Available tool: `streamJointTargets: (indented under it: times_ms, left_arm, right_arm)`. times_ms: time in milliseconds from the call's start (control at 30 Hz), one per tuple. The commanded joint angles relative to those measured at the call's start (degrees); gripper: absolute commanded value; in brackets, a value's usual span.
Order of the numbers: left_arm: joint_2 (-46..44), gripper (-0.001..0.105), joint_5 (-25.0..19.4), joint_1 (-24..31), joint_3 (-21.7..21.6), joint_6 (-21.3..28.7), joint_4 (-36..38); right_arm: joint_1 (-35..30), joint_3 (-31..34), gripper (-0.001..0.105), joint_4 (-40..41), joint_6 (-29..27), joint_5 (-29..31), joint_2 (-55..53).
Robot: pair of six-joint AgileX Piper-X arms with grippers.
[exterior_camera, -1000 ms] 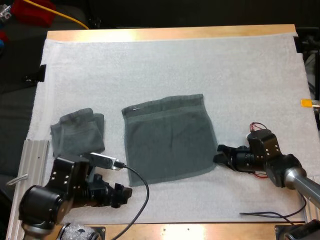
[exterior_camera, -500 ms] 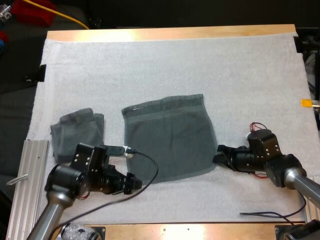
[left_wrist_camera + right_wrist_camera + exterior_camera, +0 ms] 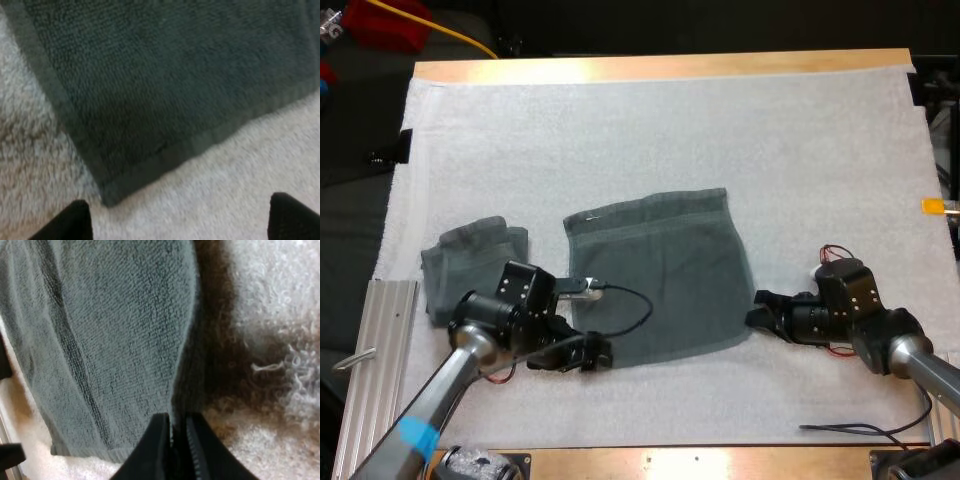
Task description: Pick towel from pile, fold and stack
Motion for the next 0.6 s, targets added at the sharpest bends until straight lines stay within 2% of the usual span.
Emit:
streamJointTargets:
  times_ms: [0,400,567]
  left_arm:
    - [1.15,0.069,-0.25,-0.28,0.04,-0.32,-1.33]
    - [10.78,0.069,-0.29,-0.28,0.04,-0.32,-4.05]
    - [12.82,0.069,1.71,-0.28,0.04,-0.01,-4.60]
  right_arm:
    - [-0.16,0.28,0.001,0.43,-0.75,-0.59,0.33]
    - [-0.16,0.28,0.001,0.43,-1.08,-0.64,0.33]
    - [-0.16,0.28,0.001,0.43,-1.08,-0.64,0.33]
